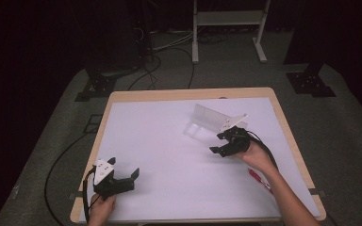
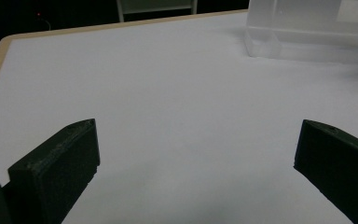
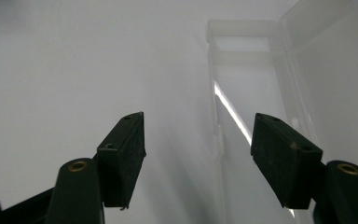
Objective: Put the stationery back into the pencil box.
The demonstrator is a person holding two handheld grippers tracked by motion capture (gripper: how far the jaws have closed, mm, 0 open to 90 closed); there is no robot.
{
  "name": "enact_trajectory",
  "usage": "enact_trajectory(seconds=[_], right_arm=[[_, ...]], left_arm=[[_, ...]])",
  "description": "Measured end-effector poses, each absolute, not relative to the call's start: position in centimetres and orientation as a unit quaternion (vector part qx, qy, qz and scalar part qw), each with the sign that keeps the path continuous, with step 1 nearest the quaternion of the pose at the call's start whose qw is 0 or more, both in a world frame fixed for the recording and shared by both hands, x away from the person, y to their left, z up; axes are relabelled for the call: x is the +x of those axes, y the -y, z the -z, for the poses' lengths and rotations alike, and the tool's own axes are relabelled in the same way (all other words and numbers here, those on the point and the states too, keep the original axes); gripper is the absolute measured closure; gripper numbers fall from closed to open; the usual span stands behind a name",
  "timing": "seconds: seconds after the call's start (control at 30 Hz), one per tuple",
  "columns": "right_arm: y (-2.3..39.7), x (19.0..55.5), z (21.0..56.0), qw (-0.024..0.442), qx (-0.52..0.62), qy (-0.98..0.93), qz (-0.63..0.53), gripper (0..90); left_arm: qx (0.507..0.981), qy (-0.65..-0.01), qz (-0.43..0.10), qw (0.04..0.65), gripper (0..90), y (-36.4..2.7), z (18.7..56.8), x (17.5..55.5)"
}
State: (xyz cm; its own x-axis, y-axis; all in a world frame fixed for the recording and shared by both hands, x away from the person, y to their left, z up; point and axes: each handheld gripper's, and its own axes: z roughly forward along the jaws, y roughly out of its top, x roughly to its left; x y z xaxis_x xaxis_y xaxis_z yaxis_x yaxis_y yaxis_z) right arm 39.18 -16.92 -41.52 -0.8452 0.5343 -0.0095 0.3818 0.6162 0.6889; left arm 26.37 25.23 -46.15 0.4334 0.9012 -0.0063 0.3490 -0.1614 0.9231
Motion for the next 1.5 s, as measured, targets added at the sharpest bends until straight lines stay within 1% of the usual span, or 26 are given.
enact_trajectory(seconds=[0.23,0.47,0.63,0.93,1.0,1.1,1.37,1.5], right_arm=[[16.3,40.1,42.5,0.104,0.262,-0.895,-0.345,34.9],[15.9,40.8,43.4,0.102,0.265,-0.898,-0.336,38.9],[15.8,41.0,43.9,0.103,0.267,-0.9,-0.329,46.8],[15.8,41.5,44.6,0.106,0.282,-0.897,-0.322,55.2],[15.8,41.6,44.7,0.108,0.281,-0.899,-0.318,59.6],[15.9,41.7,44.8,0.105,0.286,-0.899,-0.313,63.7],[15.8,41.8,45.3,0.102,0.291,-0.901,-0.304,69.0],[15.6,41.9,45.6,0.104,0.287,-0.904,-0.3,75.7]], left_arm=[[0.705,-0.442,-0.294,0.47,0.0,-25.2,46.1,26.3],[0.704,-0.443,-0.292,0.473,0.0,-25.2,46.2,26.3],[0.704,-0.444,-0.292,0.472,0.0,-25.2,46.1,26.4],[0.704,-0.444,-0.292,0.471,0.0,-25.3,46.1,26.4],[0.704,-0.444,-0.293,0.471,0.0,-25.2,46.1,26.4],[0.704,-0.443,-0.293,0.471,0.0,-25.2,46.1,26.3],[0.705,-0.443,-0.295,0.468,0.0,-25.2,46.1,26.3],[0.705,-0.444,-0.294,0.469,0.0,-25.2,46.1,26.3]])
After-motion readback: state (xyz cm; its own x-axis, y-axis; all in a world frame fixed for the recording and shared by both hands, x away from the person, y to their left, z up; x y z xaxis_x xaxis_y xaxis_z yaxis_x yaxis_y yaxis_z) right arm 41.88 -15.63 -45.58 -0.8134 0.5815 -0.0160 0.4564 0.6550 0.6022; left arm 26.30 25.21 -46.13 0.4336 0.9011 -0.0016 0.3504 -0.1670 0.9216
